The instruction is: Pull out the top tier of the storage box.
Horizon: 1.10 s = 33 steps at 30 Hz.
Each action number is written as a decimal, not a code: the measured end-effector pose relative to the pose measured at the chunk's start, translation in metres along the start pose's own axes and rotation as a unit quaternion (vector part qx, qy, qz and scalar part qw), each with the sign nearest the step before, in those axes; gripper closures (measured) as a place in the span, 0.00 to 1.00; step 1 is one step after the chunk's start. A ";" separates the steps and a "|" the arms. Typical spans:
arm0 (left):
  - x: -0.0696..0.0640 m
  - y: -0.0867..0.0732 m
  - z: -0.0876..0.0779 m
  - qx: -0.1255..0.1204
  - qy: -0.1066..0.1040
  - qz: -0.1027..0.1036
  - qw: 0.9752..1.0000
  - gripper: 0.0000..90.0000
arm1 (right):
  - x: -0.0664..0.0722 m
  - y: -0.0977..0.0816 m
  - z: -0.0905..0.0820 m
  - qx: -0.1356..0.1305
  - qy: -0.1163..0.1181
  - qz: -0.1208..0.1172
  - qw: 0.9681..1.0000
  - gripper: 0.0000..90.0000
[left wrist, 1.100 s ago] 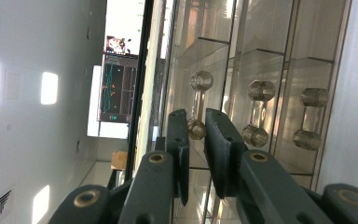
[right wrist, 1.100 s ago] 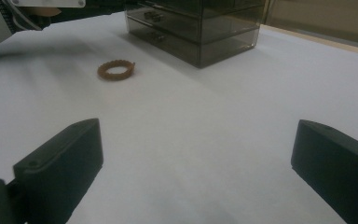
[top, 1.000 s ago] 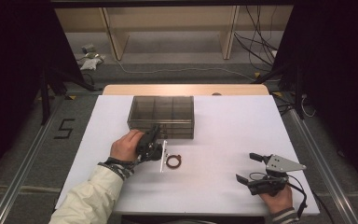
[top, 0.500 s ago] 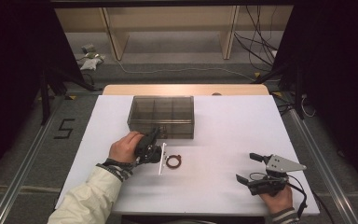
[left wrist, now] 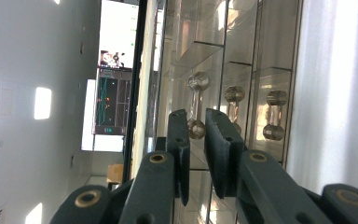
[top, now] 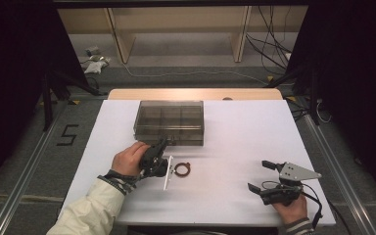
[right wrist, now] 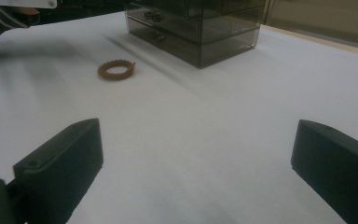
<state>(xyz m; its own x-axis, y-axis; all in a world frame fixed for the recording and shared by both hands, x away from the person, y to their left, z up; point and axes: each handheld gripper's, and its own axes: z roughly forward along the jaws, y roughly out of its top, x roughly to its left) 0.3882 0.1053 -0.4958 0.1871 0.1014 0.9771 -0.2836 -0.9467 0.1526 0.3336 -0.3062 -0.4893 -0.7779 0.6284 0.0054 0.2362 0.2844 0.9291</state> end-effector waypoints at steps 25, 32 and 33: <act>0.006 0.003 -0.013 -0.036 -0.027 -0.012 0.999 0.74 | 0.000 0.000 0.000 0.002 0.000 -0.001 1.000 0.04; 0.011 0.003 -0.018 -0.063 -0.053 -0.029 0.996 0.71 | 0.000 0.000 0.001 0.003 -0.001 -0.001 1.000 0.04; 0.012 0.003 -0.019 -0.063 -0.054 -0.028 0.996 0.70 | 0.000 0.000 0.001 0.003 -0.002 -0.001 1.000 0.04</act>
<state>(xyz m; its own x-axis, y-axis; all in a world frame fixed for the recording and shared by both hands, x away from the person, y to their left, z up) 0.3718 0.1097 -0.4807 0.3037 0.1138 0.9460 -0.3848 -0.8936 0.2311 0.3341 -0.3055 -0.4899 -0.7766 0.6300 0.0018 0.2377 0.2904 0.9269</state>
